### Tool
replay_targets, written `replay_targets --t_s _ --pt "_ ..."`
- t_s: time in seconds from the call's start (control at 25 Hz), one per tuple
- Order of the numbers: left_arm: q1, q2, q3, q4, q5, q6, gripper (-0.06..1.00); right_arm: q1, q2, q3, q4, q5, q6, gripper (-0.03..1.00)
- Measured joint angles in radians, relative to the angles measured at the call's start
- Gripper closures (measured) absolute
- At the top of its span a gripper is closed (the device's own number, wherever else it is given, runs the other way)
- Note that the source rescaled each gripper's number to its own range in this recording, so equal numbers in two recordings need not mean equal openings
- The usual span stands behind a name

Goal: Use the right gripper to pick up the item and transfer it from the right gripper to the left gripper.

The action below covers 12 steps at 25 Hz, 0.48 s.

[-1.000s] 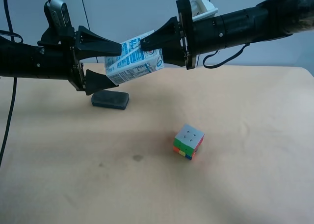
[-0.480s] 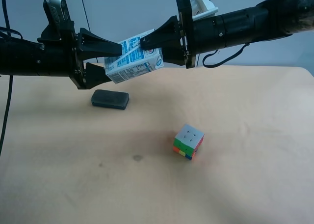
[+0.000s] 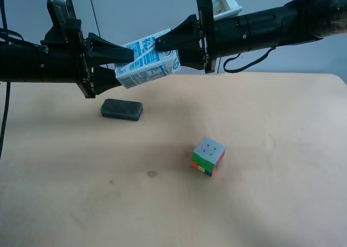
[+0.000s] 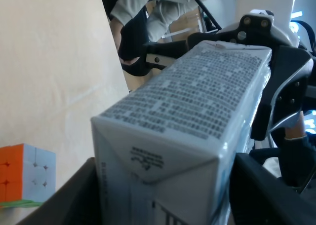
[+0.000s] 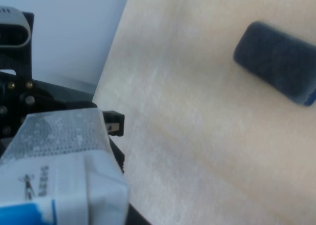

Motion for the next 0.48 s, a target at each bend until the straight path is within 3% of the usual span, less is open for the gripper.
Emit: replay_targets --t_s 0.36,0.44,0.48 --pt "0.000 0.000 0.000 0.005 0.000 -0.005 0.77 0.000 0.000 0.000 -0.008 0.000 0.004 0.97" --pt "0.000 0.000 0.000 0.006 0.000 -0.005 0.79 0.000 0.000 0.000 -0.011 0.000 0.004 0.89" --pt "0.000 0.000 0.000 0.007 0.000 -0.006 0.82 0.000 0.000 0.000 -0.012 0.000 0.004 0.80"
